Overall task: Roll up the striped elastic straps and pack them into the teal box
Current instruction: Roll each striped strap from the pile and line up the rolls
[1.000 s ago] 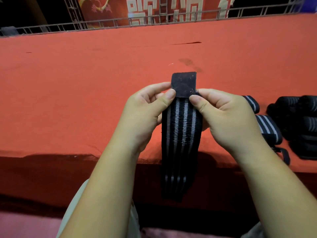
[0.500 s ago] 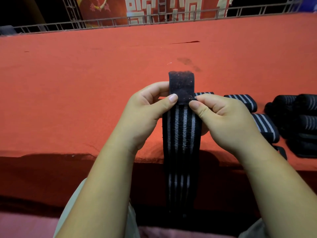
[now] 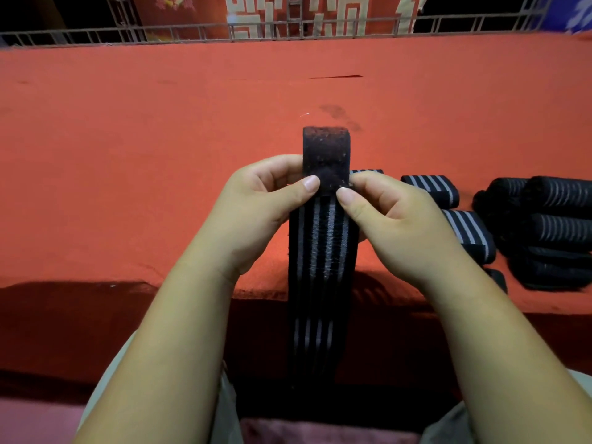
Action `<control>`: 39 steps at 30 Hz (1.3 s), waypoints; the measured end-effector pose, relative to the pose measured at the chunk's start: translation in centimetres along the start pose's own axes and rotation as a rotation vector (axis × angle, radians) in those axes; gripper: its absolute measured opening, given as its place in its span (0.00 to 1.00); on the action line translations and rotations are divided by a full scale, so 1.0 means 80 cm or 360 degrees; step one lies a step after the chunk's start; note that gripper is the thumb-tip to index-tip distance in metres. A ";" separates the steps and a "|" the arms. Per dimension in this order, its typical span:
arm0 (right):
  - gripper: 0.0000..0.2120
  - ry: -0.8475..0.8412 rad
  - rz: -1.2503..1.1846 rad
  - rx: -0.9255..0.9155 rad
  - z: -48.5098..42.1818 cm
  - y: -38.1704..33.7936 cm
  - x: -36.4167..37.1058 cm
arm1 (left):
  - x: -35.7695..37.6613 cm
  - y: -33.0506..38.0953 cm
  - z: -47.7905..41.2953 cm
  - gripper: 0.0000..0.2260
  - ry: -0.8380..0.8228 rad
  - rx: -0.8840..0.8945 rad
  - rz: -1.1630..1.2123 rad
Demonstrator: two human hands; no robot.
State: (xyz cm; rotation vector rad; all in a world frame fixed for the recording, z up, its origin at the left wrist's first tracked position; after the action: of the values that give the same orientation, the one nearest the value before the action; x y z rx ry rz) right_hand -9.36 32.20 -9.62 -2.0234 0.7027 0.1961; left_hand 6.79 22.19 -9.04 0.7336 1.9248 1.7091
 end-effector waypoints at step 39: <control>0.05 0.0049 -0.0740 0.0230 0.000 0.028 -0.009 | -0.013 -0.020 -0.012 0.18 0.0196 0.0036 0.0052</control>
State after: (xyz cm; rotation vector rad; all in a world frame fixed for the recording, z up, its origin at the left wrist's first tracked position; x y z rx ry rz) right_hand -11.20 31.63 -10.94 -1.9930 0.2419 -0.1541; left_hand 6.77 20.63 -10.52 0.6855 2.0279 1.7929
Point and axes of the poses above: each hand's wrist, its own z-axis away from the middle knuckle, its own x-axis out of the palm, y = z × x, the point moved 5 cm from there along -z, towards the middle knuckle, and after that the axes turned 10 degrees about -x, right-handed, at the moved point
